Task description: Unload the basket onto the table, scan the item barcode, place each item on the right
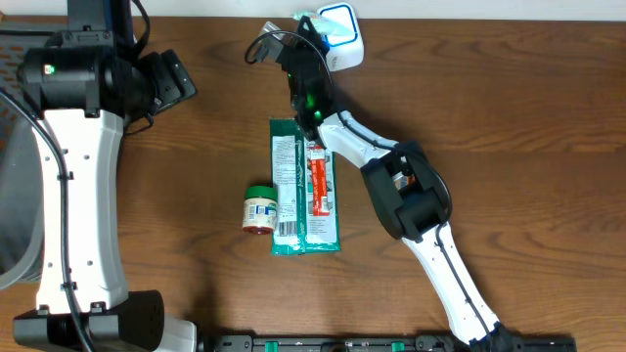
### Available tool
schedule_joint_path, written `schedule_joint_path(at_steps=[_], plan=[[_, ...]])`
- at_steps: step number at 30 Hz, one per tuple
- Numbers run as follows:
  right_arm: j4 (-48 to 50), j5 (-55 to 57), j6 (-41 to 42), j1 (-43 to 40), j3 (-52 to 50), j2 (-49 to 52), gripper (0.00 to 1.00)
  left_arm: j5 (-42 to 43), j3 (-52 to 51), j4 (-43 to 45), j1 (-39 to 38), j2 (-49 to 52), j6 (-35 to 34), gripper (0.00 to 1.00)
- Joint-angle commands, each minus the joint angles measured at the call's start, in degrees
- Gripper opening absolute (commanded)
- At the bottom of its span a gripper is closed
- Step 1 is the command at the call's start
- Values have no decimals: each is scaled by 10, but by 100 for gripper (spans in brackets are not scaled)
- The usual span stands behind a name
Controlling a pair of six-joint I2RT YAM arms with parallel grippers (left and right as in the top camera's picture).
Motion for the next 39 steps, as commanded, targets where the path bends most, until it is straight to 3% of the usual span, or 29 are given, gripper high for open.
schedule_joint_path(at_steps=[1,4,7,12,17,22,29,34,39], plan=[[7,36,61,-10,10,7,1,-3,5,-2,2,3,-5,92],[77,93,132,-12,14,5,1,-3,5,-2,2,3,-5,92],[124,132,136,-12,30,-9,1,-3,5,-2,2,3,-5,92],[48,162,136,-5,36,-87,1,-3,5,-2,2,3,-5,92],[-155,168,193,0,36,-196,1,-3,5,-2,2,3,-5,92],[-486,78,395,-10,36,-317,1,-3,5,-2,2,3,-5,92],[-784,-127,637,-126,36,-426,1,-3,5,-2,2,3,-5,92],[-932,-283,701,-256,35,-437,1,-3,5,-2,2,3,-5,92],[-1035,-321,699,-371,17,-417,1,-3,5,-2,2,3,-5,92]])
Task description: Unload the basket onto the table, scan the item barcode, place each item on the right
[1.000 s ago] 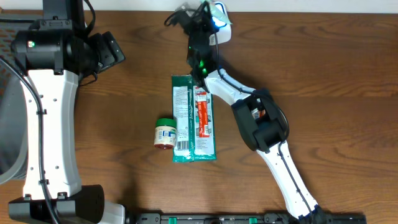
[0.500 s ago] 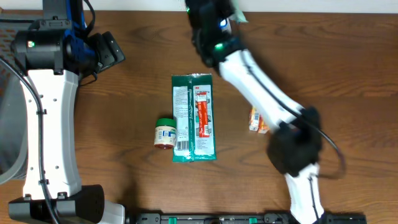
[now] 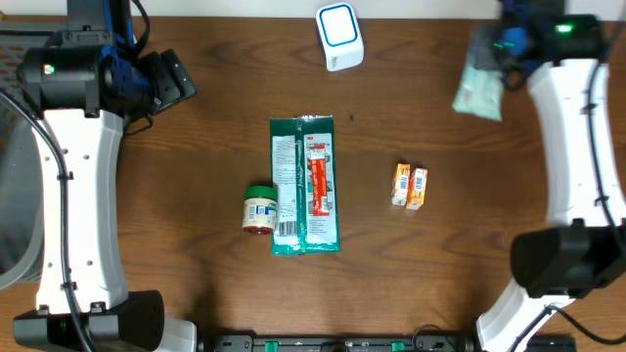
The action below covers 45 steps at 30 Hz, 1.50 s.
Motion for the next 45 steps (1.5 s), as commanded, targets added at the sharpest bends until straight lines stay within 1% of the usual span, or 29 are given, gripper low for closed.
schedule_joint_path(at_steps=[1,4,5,8,12,14,15,17,21,22,23,24,25,29,31,33,34,35,36,38,39,40,42,43,45], plan=[[-42,-63,33,-57,-12,16,2,-3,5,-1,2,3,-5,92],[-67,-63,32,-94,-21,32,2,-3,5,-1,2,3,-5,92],[-70,-63,25,-106,-31,38,6,-3,5,-1,2,3,-5,92],[-60,-63,-12,-120,-66,47,8,-3,5,-1,2,3,-5,92],[-7,-63,-90,-124,-144,55,6,-3,5,-1,2,3,-5,92],[29,-62,-106,-124,-184,56,6,-3,5,-1,2,3,-5,92],[47,-62,-109,-124,-202,56,9,-3,5,-1,2,3,-5,92],[79,-52,-109,-124,-231,56,23,-3,5,-1,2,3,-5,92],[118,-26,-109,-125,-269,56,37,-3,5,-1,2,3,-5,92],[124,-19,-109,-125,-276,56,44,-3,5,-1,2,3,-5,92],[132,-10,-109,-125,-283,56,56,-3,5,-1,2,3,-5,92],[137,-1,-109,-125,-289,56,88,-3,5,-1,2,3,-5,92],[144,7,-109,-125,-294,56,99,-3,5,-1,2,3,-5,92],[148,8,-109,-126,-294,55,99,-3,5,-1,2,3,-5,92],[139,-12,-109,-126,-288,55,99,-3,5,-1,2,3,-5,92],[134,-47,-109,-125,-288,55,97,-3,5,-1,2,3,-5,92],[132,-67,-109,-125,-288,55,93,-3,5,-1,2,3,-5,92],[129,-84,-109,-125,-288,55,88,-3,5,-1,2,3,-5,92],[128,-94,-109,-125,-289,55,79,-3,5,-1,2,3,-5,92],[128,-100,-106,-125,-290,55,52,-3,5,-1,2,3,-5,92],[130,-102,-106,-125,-293,55,36,-3,5,-1,2,3,-5,92],[138,-104,-106,-125,-298,55,23,-3,5,-1,2,3,-5,92],[160,-108,-101,-125,-313,56,12,-3,5,-1,2,3,-5,92],[174,-108,-97,-125,-323,56,9,-3,5,-1,2,3,-5,92],[202,-107,-91,-125,-346,56,9,-3,5,-1,2,3,-5,92]])
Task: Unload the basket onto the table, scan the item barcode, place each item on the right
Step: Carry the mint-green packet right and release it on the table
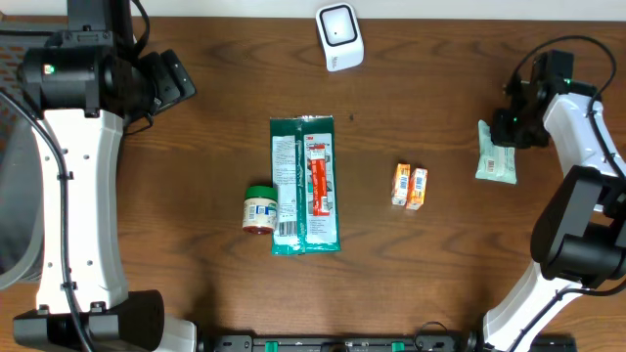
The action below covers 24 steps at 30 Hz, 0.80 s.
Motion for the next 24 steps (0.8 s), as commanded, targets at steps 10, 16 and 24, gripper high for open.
schedule_joint_path(at_steps=[10,16,24], plan=[[130,119,94,-16,-142,0,1,-3,5,-2,2,3,-5,92],[101,154,97,-46,-141,-7,1,-3,5,-2,2,3,-5,92],[68,163,86,-59,-107,-22,9,-3,5,-2,2,3,-5,92]])
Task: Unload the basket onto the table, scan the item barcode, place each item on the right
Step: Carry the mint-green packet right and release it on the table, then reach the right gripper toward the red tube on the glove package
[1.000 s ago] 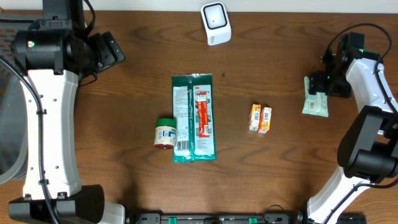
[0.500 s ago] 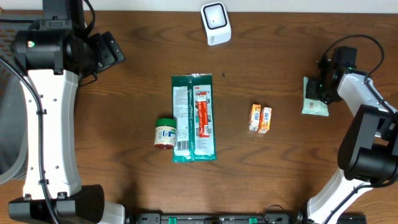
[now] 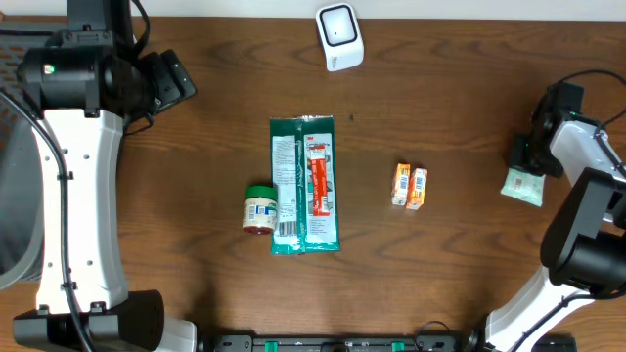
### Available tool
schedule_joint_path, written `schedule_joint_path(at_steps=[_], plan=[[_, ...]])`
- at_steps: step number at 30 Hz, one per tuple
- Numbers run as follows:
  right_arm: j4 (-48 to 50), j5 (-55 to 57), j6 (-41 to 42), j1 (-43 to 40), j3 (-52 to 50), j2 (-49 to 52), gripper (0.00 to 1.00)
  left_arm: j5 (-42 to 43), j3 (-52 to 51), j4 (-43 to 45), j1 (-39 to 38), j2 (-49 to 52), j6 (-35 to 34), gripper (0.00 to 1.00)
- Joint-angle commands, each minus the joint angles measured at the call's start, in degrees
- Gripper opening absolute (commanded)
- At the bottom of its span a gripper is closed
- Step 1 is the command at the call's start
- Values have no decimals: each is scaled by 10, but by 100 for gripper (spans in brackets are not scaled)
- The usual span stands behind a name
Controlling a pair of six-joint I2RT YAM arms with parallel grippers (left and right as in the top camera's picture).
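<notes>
The white barcode scanner [image 3: 338,36] stands at the far edge, centre. My right gripper [image 3: 522,164] is at the table's right side, shut on the top edge of a pale green packet [image 3: 523,187] that lies low at the table. The left gripper [image 3: 177,82] hangs over the far left of the table, away from every item; its fingers are too dark to read.
A long green package [image 3: 304,186] with a red stripe lies in the middle. A small green-lidded jar [image 3: 259,208] lies on its side against the package's left edge. A small orange box [image 3: 410,186] sits right of centre. A grey chair edge [image 3: 12,196] shows at the left.
My right gripper and the pale green packet have shifted to the right and slightly nearer, from about the orange box's far right to close by the table's right edge. The left arm is unchanged.
My right arm first reached across the table with the pale green packet held at the scanner. Then it held the packet high at the far right. Then the packet was low at the right side, and now it is further right, near the edge.
</notes>
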Motion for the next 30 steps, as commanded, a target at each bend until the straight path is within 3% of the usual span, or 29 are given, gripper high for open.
schedule_joint_path(at_steps=[1,5,8,10,14,19,20,22,23,26,30], plan=[[-35,32,5,-5,24,-10,12,-3,5,-2,2,3,-5,92],[-111,-7,4,9,114,-47,32,-3,5,-2,2,3,-5,92],[-167,-105,-2,25,178,-78,50,-3,5,-2,2,3,-5,92],[-200,-198,-2,40,214,-101,57,-3,5,-2,2,3,-5,92],[-202,-386,-2,81,225,-146,58,-3,5,-2,2,3,-5,92],[-200,-431,23,166,223,-158,61,-3,5,-2,2,3,-5,92],[-196,-431,30,187,220,-155,66,-3,5,-2,2,3,-5,92],[-184,-429,48,234,212,-147,89,-3,5,-2,2,3,-5,92],[-179,-426,55,249,209,-144,94,-3,5,-2,2,3,-5,92],[-154,-410,76,310,195,-122,96,-3,5,-2,2,3,-5,92],[-131,-346,124,381,174,-81,86,-3,5,-2,2,3,-5,92]])
